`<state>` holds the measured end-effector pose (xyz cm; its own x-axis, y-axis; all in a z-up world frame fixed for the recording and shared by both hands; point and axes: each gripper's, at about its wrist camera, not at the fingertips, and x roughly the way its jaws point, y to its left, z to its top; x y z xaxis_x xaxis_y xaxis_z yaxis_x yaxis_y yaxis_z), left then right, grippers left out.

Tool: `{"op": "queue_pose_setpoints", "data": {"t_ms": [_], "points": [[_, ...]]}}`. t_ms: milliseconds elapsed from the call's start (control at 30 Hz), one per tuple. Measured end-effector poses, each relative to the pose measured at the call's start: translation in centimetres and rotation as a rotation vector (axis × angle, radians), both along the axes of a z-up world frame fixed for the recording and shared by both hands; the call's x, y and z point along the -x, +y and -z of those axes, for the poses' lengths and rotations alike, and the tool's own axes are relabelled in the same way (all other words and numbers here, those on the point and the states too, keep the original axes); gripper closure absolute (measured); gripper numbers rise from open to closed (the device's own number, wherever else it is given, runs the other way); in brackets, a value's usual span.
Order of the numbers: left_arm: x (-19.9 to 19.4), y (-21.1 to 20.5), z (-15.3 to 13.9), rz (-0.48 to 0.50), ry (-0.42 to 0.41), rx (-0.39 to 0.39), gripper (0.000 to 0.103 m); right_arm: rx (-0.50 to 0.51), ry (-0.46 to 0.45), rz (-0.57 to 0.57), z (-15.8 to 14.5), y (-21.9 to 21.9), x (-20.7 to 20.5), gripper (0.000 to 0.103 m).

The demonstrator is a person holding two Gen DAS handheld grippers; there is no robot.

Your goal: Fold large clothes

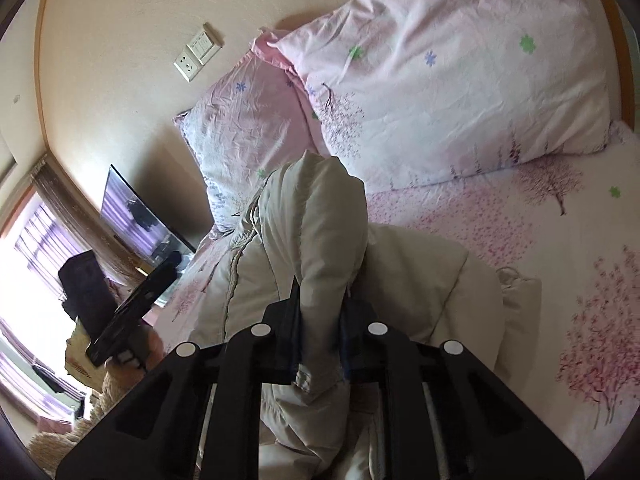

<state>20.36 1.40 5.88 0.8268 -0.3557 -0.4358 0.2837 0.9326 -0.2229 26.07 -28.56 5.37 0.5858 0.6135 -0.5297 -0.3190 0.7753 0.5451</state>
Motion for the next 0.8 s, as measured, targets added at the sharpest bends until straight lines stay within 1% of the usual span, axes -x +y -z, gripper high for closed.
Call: {"op": "queue_pose_setpoints", "data": {"t_ms": [100,167,267,500,600,800], "points": [[-1.6,0.0,1.2,0.042,0.062,0.041,0.016,-0.002,0.006,0.024,0.3,-1.0,0.2,0.088],[-1.7,-0.5,1.4,0.066,0.071,0.041,0.016,-0.006,0.010,0.039,0.6,-1.7,0.1,0.088],[-1.9,-2.0,1.7,0.104,0.081,0.010,0.016,-0.012,0.018,0.062,1.1,-2.9,0.1,0.088],[-0.9,-4.8,1.7,0.167,0.084,-0.061,0.016,-0.017,0.039,0.095,2.7,-5.1,-0.1,0.089],[-0.8,-5.6,1.9,0.190,0.092,-0.089,0.016,-0.029,0.071,0.102,3.9,-5.9,-0.4,0.088],[-1.2,-7.0,2.6,0.234,0.147,-0.122,0.015,-0.062,0.137,0.102,6.2,-7.1,-0.9,0.088]]}}
